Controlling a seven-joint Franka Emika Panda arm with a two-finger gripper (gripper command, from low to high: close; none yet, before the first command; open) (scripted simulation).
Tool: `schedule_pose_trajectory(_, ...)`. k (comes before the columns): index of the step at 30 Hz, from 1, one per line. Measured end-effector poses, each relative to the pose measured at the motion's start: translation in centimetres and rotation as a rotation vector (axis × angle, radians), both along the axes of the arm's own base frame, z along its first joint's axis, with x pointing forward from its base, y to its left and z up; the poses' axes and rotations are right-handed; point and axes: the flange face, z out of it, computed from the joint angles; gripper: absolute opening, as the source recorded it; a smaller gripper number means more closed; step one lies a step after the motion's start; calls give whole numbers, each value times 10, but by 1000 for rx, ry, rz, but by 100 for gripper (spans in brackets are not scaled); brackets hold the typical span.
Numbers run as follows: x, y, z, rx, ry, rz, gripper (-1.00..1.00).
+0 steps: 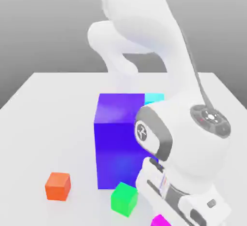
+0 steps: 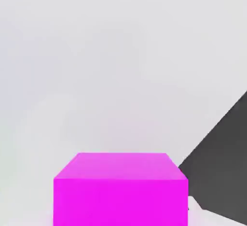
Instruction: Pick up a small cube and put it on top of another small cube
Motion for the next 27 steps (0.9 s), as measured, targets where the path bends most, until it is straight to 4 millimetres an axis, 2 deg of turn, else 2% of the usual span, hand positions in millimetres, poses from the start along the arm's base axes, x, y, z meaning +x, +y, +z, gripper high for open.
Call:
schedule_pose_trajectory(3, -14, 36, 3, 14, 34, 259, -100)
schedule_pose_trajectory(5, -22, 53, 11, 27, 44, 418, -100)
schedule_pose_trajectory(9, -28, 59, 34, 46, 28, 590, -100)
schedule_pose_trajectory(12, -32, 41, 47, 66, 33, 630, -100)
schedule_pose_trajectory(16, -36, 7, 68, 91, 27, 650, -100)
schedule_pose_trajectory(27, -80, -105, 81, 183, 74, 532, -100)
